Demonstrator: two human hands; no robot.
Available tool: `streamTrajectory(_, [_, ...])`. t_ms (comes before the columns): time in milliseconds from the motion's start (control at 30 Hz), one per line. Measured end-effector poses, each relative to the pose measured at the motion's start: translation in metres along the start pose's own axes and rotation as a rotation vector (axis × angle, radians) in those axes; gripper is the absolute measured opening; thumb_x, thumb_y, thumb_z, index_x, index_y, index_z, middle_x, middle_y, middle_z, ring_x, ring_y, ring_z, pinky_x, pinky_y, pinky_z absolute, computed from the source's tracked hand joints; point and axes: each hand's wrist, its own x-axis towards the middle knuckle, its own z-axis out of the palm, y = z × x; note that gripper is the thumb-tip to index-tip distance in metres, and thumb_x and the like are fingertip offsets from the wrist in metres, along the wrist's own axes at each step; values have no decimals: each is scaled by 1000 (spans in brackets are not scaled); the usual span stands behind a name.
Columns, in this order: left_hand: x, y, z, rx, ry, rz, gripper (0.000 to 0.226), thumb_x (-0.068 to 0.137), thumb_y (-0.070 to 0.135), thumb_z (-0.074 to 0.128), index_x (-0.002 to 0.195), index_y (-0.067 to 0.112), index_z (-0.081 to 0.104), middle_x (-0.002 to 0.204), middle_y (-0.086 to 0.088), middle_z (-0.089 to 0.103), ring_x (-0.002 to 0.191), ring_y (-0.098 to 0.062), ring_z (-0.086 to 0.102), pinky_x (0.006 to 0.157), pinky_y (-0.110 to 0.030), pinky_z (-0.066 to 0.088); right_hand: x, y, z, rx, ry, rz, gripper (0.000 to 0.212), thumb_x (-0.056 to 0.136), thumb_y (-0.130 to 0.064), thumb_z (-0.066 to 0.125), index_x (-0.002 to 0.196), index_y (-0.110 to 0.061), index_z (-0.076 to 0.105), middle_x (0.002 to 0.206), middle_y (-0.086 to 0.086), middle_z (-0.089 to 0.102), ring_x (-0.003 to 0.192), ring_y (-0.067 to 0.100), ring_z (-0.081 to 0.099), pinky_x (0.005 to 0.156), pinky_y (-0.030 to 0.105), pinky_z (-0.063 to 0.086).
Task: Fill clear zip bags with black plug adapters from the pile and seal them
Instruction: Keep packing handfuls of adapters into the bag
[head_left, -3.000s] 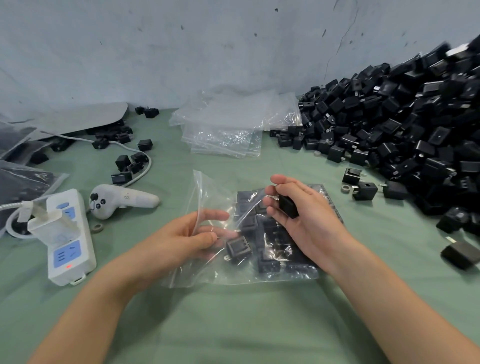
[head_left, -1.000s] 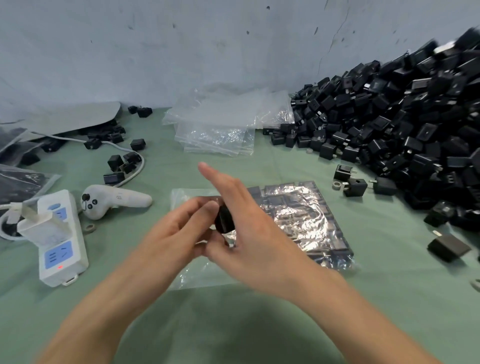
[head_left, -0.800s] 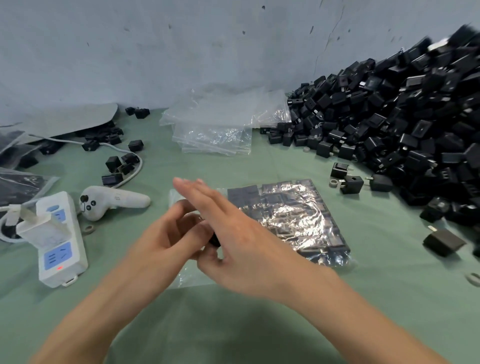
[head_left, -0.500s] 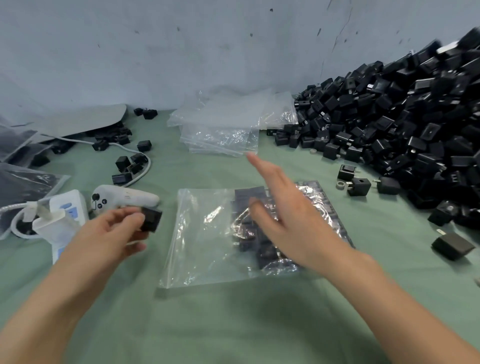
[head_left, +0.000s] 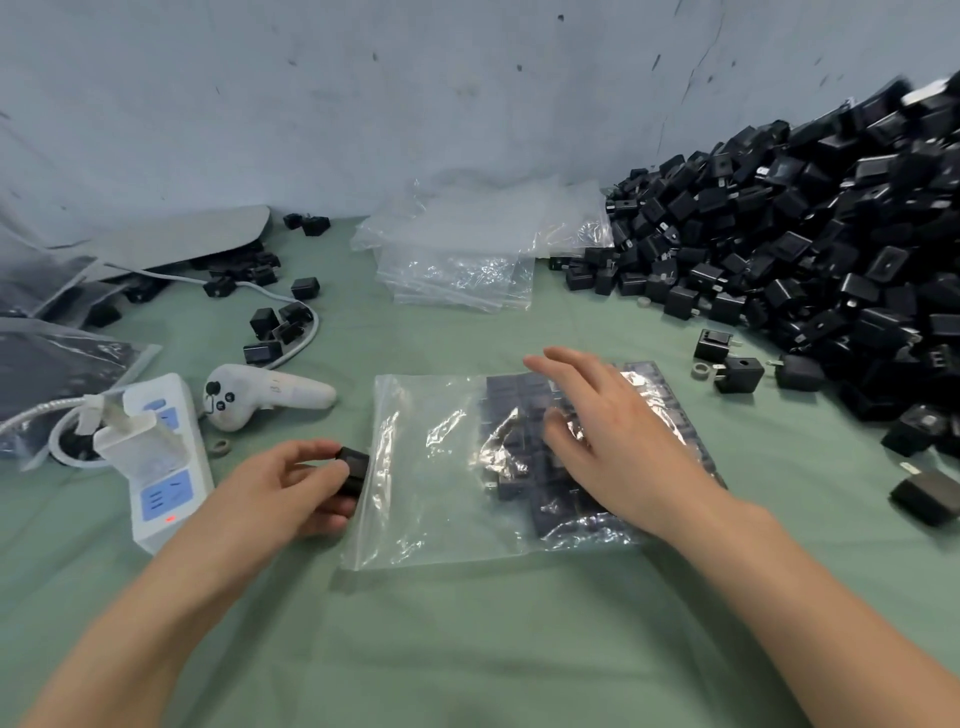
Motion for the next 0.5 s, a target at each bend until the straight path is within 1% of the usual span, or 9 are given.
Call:
streamTrajectory(100, [-3,2,-2,-55,-73,17,17,98,11,56,111,9,66,94,-12,77,70,-15,69,64,-23,59,0,0,2,-35,-17,-11,50,101,-25,45,150,-25,38,154,-1,39,137,19,37,118,40,29])
streamTrajectory(167, [-4,2,-2,-19,-121,13,17,98,16,57,108,11,69,92,-9,77,64,-14,64,55,-21,55,0,0,3,-52,-22,-14,49,101,-24,46,150,-25,39,153,-1,40,137,19,36,118,38,29])
streamTrajectory(233, [-5,-1,0,146,-135,17,17,98,25,58,102,17,72,74,2,74,50,-9,52,43,-17,43,0,0,2,-52,-26,-12,49,101,-23,46,149,-25,40,153,-2,39,136,19,37,117,37,29])
streamTrajectory(267, [-6,-3,2,226,-133,26,18,97,31,59,98,20,74,63,7,69,46,-7,48,41,-16,38,1,0,1,-47,-22,-7,49,101,-23,46,149,-26,40,153,-3,39,136,20,37,116,35,29])
streamTrajectory(300, [-7,-3,3,270,-133,36,23,94,39,59,93,24,76,58,9,64,45,-7,46,42,-16,37,2,0,-1,-39,-15,-1,49,101,-23,46,149,-26,40,153,-4,38,136,19,37,116,34,29])
streamTrajectory(333, [-7,-3,3,283,-140,41,30,90,50,58,90,27,77,59,8,63,46,-7,47,47,-18,39,2,-1,-2,-30,-7,4,49,101,-23,45,149,-26,40,154,-4,38,137,19,36,116,34,29])
streamTrajectory(400, [-10,0,2,309,-157,54,45,73,71,52,86,35,77,62,5,62,51,-8,49,57,-24,42,3,-2,-5,-11,7,7,49,101,-23,44,149,-26,40,154,-5,37,138,17,35,117,34,28])
streamTrajectory(467, [-12,3,3,404,-115,112,43,68,77,51,85,45,74,65,7,66,56,-7,54,63,-24,43,4,-5,-6,-2,12,7,49,101,-24,44,149,-26,39,154,-5,37,139,17,35,117,34,28])
streamTrajectory(500, [-13,4,6,438,-85,151,37,71,73,55,86,44,73,73,8,71,61,-5,59,66,-23,45,4,-5,-7,-5,12,7,49,101,-24,44,149,-26,39,154,-5,37,139,17,35,117,34,28])
